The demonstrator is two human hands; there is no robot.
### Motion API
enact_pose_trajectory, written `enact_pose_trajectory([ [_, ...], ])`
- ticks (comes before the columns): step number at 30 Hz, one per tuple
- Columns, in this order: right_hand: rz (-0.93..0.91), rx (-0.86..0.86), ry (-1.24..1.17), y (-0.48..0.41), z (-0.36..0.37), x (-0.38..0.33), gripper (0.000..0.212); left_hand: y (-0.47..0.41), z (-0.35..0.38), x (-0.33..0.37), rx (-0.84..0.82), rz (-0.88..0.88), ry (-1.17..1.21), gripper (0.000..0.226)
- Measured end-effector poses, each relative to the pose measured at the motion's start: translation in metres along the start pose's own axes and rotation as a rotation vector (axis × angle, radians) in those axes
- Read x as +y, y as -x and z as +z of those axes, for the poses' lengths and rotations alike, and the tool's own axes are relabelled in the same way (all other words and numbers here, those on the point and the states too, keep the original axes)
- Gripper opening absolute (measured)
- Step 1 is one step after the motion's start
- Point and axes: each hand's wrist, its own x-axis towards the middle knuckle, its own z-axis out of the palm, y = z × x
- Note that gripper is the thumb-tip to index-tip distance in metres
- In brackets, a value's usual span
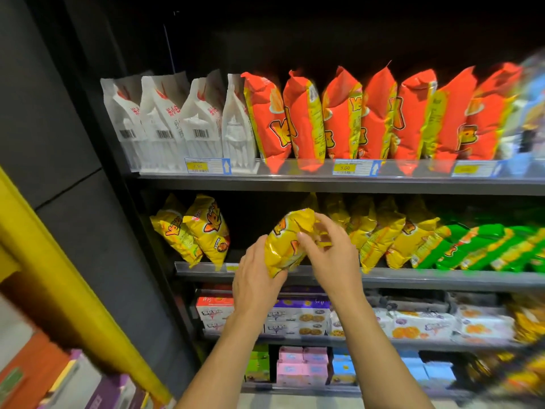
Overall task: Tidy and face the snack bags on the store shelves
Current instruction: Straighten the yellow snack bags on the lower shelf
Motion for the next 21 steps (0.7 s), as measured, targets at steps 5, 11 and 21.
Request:
enact_pose_trajectory([
  [5, 0.362, 0.03, -0.361, 0.033, -0.029, 0.011, 0.062, 0.022, -0.019, 0.018, -0.212, -0.177, 0.28, 0.061],
  [11, 0.537, -0.322, -0.479, 0.063, -0.042, 0.02, 0.079, 0.04, -0.043, 0.039, -0.576, -0.384, 0.775, 0.038],
  [21, 0.801, -0.264, -0.977, 0.076, -0.048, 0.034, 0.054, 0.036, -0.068, 0.055, -0.676, -0.401, 0.944, 0.051],
])
